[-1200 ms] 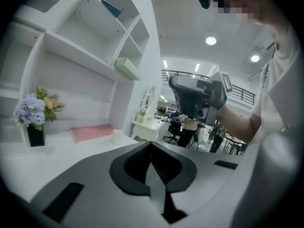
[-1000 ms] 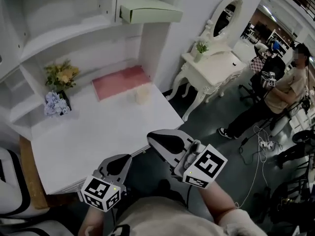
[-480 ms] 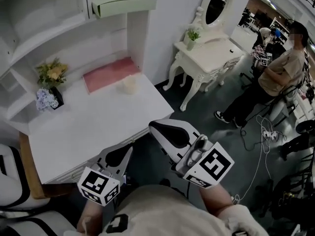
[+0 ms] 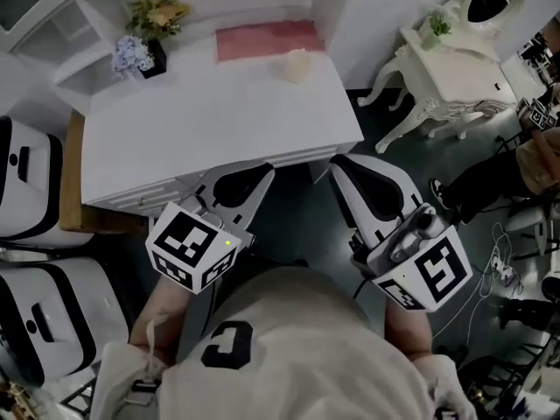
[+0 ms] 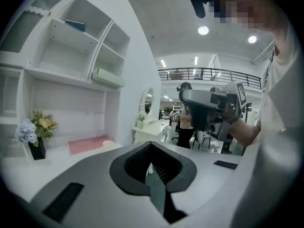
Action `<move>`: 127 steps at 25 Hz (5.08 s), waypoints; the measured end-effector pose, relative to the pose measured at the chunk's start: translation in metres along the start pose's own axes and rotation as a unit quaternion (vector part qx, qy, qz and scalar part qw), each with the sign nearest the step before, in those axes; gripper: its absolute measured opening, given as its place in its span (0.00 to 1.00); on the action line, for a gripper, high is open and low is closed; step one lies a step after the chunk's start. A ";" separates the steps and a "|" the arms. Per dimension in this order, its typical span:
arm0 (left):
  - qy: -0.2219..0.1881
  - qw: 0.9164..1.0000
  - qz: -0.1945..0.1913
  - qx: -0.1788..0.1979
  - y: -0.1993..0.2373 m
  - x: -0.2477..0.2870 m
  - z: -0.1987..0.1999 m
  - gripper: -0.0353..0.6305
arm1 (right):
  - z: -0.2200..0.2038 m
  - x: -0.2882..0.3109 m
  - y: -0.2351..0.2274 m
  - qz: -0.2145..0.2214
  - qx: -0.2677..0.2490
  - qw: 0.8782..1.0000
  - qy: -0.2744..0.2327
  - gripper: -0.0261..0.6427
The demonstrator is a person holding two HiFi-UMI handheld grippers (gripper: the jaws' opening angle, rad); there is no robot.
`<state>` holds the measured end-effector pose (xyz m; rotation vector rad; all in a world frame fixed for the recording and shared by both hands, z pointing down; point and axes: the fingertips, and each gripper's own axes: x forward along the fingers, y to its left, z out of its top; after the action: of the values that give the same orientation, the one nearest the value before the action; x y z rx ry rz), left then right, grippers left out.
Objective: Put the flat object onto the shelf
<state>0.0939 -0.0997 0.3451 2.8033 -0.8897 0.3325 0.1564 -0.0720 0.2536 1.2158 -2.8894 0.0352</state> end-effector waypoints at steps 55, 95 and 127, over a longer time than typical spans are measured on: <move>0.040 0.996 0.083 0.006 -0.009 -0.129 -0.075 0.07 | -0.080 0.029 0.146 0.125 0.024 0.984 0.126 0.07; 0.041 0.994 0.106 0.006 -0.013 -0.183 -0.087 0.07 | -0.080 0.024 0.197 0.125 0.039 0.985 0.109 0.08; 0.041 0.992 0.119 0.011 -0.026 -0.151 -0.075 0.07 | -0.077 0.007 0.157 0.125 0.037 0.987 0.097 0.07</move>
<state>-0.0230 0.0214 0.3744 2.6828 -1.2105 0.4890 0.0386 0.0348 0.3276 0.7982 -2.8689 0.2498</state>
